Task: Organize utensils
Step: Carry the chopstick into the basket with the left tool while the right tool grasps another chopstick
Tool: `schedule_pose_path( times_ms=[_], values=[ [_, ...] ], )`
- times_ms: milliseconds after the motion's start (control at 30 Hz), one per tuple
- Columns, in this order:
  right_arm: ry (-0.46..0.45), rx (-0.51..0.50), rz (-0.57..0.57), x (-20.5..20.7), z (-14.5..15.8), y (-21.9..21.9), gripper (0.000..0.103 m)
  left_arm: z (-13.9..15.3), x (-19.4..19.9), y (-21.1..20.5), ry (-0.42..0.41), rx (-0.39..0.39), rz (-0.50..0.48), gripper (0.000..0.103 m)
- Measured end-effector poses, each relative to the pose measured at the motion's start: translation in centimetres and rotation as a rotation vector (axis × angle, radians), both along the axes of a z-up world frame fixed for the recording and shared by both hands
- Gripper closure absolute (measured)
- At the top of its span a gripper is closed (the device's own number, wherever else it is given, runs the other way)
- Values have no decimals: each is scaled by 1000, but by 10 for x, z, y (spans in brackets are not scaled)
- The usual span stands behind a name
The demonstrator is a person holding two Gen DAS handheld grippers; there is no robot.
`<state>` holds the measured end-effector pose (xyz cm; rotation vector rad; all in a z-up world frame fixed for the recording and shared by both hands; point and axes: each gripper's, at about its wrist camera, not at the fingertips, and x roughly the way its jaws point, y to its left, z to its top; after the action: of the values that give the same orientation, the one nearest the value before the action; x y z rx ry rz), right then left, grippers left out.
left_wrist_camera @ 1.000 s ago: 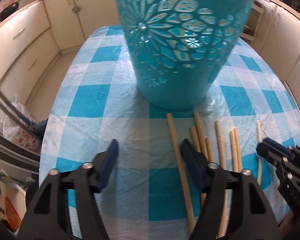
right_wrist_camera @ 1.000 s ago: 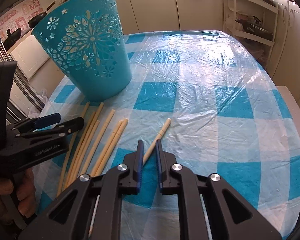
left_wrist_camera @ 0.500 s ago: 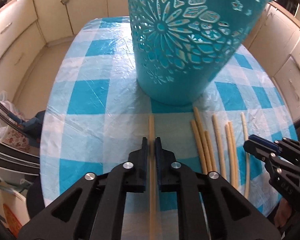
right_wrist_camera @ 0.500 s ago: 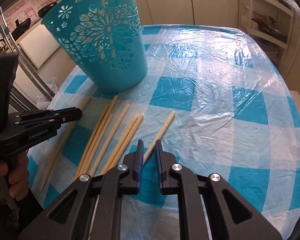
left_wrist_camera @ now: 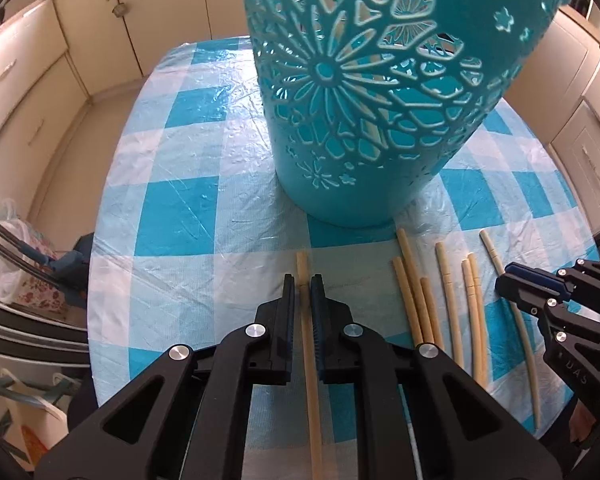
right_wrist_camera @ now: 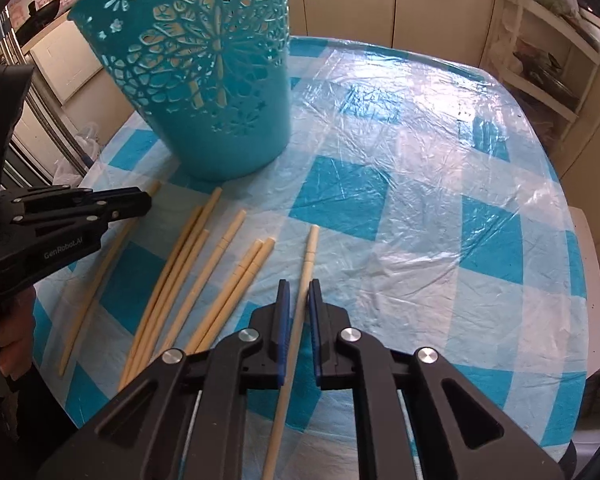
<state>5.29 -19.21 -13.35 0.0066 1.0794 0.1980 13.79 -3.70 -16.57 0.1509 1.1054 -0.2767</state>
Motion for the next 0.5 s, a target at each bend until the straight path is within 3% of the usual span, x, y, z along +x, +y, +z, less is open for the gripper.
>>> schedule_pose_path(
  times_ms=[233, 367, 500],
  values=[
    [-82, 8, 0, -10, -3, -8, 97, 11, -14, 5, -34, -38, -5, 98],
    [-142, 68, 12, -20, -6, -18, 97, 33, -35, 21, -47, -133, -11, 98],
    [-136, 115, 4, -19, -6, -23, 97, 69, -57, 35, -95, -244, -42, 98]
  ],
)
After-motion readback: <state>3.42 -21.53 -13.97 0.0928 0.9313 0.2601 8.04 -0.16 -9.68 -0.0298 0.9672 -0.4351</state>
